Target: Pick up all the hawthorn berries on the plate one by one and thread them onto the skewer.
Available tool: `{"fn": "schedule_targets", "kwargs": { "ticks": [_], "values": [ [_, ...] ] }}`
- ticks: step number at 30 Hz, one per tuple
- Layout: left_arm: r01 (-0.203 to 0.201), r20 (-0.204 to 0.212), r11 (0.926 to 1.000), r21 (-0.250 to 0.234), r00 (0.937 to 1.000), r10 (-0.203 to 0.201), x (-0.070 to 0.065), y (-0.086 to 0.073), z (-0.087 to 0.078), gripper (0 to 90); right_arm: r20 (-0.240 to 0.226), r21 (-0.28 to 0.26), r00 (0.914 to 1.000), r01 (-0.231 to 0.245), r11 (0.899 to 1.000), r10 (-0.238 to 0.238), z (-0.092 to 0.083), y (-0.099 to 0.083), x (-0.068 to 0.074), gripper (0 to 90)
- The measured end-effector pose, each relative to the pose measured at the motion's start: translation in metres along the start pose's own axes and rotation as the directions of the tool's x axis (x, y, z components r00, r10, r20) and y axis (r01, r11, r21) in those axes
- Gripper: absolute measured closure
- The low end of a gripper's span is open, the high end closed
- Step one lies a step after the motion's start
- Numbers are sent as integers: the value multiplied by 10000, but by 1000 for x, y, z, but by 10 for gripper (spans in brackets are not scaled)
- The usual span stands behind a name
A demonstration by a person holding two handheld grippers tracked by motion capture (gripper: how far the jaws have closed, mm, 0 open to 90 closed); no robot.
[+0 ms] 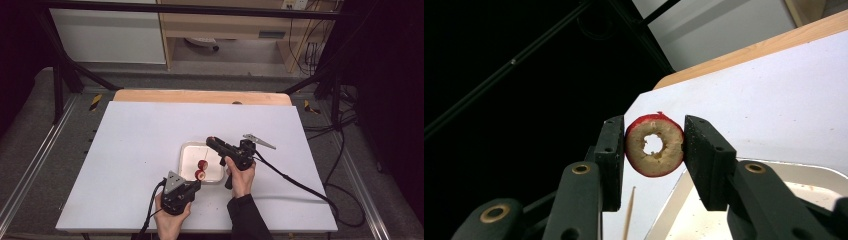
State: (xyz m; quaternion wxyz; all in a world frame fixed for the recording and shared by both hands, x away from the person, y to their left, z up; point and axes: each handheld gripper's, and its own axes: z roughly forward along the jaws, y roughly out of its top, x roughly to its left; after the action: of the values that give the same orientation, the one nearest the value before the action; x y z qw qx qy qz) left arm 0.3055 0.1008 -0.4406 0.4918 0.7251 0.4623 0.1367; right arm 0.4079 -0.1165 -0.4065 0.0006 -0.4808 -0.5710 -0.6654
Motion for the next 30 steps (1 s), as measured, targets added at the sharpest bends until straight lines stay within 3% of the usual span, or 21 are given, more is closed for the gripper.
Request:
{"fn": "schedule_targets", "kwargs": {
  "ticks": [17,30],
  "values": [
    [140,-1,9999,-83,9999,-140,-1,2,2,882,-233,-72,9997,-9,10000,8,-1,-2,2,621],
    [255,3,9996,-145,9997,-255,-1,3,3,883,-357,218,9993,-130,9997,137,0,-7,2,621]
  ]
}}
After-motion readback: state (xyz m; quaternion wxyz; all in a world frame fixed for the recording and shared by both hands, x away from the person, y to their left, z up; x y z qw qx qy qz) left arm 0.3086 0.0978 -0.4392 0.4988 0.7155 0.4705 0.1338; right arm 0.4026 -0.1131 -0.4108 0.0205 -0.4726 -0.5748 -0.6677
